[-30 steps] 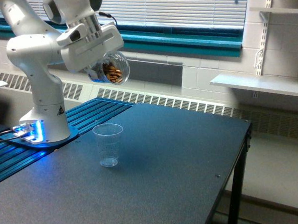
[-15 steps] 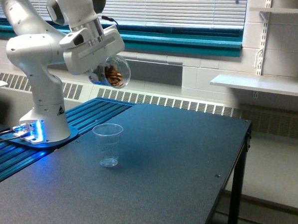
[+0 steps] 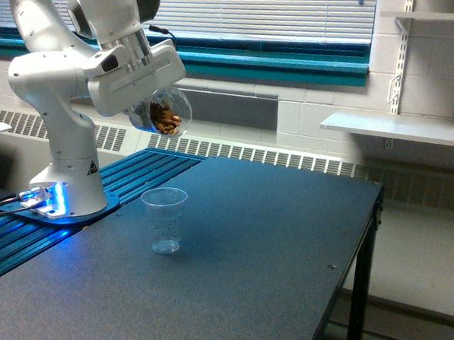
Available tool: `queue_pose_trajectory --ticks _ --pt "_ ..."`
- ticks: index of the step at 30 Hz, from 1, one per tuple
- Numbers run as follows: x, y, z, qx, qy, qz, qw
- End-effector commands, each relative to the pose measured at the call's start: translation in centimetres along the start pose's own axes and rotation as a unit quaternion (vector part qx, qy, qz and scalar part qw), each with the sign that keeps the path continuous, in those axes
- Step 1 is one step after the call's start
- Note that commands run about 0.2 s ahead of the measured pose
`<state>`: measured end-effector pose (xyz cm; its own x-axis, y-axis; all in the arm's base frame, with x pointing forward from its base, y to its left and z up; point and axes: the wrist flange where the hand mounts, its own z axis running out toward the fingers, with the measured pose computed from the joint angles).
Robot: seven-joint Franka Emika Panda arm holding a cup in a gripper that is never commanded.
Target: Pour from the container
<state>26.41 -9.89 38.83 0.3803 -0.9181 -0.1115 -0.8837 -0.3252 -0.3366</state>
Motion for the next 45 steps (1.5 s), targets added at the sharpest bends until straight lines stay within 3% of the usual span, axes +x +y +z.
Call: queue_pose_trajectory --ticks 1,22,45 --pt "-0.9 0.8 1.7 -0.016 -0.022 -0.011 0.9996" --pt "-1.9 0.7 3.1 -0.025 -0.034 -0.011 0.9991" --pt "-2.5 2.1 2.1 -0.039 -0.033 0.015 0.9986"
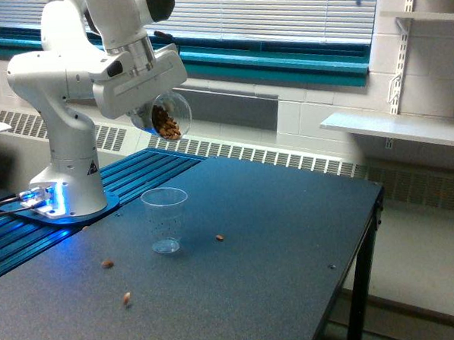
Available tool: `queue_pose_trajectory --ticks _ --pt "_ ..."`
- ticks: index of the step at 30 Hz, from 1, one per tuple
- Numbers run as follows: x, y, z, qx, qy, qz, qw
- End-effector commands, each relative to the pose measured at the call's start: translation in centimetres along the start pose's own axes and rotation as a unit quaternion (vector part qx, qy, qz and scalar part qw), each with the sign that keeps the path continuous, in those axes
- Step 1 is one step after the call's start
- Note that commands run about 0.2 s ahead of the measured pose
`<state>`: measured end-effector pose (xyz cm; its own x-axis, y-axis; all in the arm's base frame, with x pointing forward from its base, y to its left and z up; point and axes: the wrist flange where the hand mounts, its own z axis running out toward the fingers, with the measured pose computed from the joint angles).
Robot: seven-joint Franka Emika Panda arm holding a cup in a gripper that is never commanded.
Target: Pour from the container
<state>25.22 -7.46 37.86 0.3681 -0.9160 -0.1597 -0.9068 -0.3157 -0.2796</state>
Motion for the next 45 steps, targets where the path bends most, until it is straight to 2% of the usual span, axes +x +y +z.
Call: queue_pose_trajectory --ticks 1,18,30,36,45 --pt "0.1 1.5 1.1 -0.012 -0.012 0.001 0.9999" --pt "0.4 2.4 3.4 -0.037 -0.031 -0.007 0.9988" --pt "1.5 3.9 4.0 -0.054 -0.034 0.001 0.9980" --pt "2.1 4.7 4.2 -0.057 -0.034 0.014 0.9977" --pt "1.6 4.4 5.4 -0.060 -0.048 0.009 0.9970"
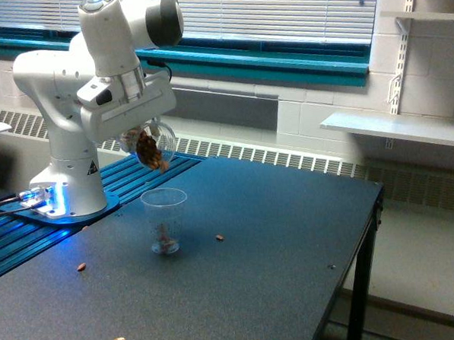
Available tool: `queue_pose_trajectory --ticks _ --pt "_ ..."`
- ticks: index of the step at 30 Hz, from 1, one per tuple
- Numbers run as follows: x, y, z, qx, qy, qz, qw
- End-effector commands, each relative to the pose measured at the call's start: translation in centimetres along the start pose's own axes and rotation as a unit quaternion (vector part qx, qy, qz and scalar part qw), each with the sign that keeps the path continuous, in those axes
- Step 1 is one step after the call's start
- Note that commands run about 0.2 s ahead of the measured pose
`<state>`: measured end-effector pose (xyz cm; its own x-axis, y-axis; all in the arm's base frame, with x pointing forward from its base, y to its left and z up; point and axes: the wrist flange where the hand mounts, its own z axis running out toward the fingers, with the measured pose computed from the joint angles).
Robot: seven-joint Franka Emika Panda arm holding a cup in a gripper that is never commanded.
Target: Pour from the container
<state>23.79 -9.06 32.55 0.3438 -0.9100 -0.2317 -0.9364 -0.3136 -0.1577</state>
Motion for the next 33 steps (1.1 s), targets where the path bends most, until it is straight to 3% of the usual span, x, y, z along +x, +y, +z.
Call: queue_pose_trajectory --ticks 1,33 --pt "-0.2 1.0 1.3 -0.001 -0.016 -0.010 0.9998" --pt "-0.5 1.6 2.6 -0.020 -0.033 -0.005 0.9992"
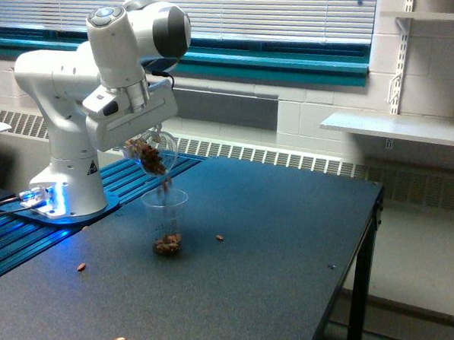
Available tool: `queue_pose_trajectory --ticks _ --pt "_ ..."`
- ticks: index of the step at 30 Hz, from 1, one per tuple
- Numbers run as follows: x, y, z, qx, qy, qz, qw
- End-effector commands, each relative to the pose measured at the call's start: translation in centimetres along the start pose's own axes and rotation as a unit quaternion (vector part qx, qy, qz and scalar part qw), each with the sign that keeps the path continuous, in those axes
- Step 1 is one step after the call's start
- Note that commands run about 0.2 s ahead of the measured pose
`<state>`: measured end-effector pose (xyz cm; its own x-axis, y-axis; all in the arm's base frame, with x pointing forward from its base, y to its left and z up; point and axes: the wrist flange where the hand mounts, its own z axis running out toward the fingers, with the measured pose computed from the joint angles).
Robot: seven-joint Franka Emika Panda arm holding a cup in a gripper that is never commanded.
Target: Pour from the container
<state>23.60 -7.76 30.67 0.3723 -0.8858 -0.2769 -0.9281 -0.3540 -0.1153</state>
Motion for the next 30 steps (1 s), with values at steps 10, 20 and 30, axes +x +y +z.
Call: queue_pose_trajectory --ticks 10,20,30 --pt "0.5 1.9 0.8 0.005 -0.014 0.009 0.9999" --pt "0.9 2.3 1.2 0.003 -0.021 0.006 0.9998" --pt "0.9 2.4 1.8 0.004 -0.029 0.002 0.9996"
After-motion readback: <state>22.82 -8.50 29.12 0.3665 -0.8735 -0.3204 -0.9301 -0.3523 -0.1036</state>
